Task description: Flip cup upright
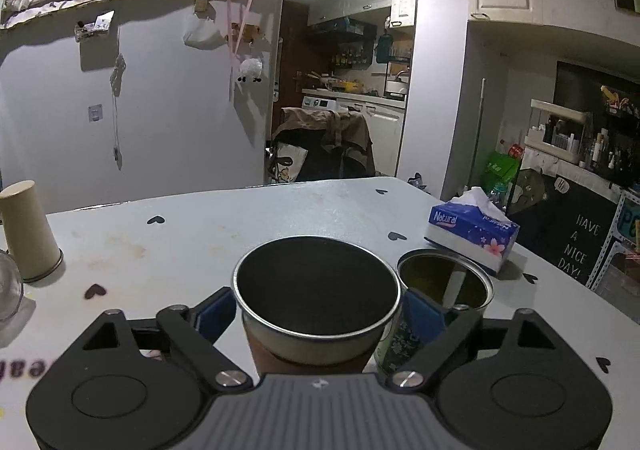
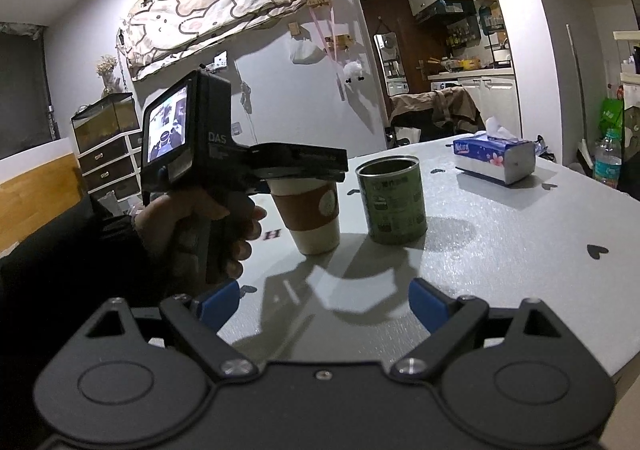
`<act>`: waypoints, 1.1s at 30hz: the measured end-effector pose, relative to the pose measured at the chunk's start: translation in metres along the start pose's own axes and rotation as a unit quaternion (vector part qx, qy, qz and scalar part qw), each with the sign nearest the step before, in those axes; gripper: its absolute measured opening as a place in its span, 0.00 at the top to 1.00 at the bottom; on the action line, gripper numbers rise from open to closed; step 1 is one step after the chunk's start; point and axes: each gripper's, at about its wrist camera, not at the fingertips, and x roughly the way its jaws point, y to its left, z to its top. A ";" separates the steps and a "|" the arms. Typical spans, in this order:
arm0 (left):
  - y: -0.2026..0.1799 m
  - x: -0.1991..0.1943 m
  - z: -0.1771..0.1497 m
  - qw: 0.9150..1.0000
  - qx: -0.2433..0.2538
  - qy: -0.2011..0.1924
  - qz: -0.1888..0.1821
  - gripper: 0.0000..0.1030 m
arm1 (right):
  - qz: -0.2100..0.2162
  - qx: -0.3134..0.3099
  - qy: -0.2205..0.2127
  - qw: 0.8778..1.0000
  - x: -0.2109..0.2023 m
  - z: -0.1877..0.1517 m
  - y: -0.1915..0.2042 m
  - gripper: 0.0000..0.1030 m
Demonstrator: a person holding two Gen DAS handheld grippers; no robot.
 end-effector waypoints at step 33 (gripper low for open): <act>0.058 -0.224 -0.066 0.998 0.016 -0.043 0.049 0.00 | -0.048 -0.064 -0.047 0.996 -0.019 0.018 0.036 0.00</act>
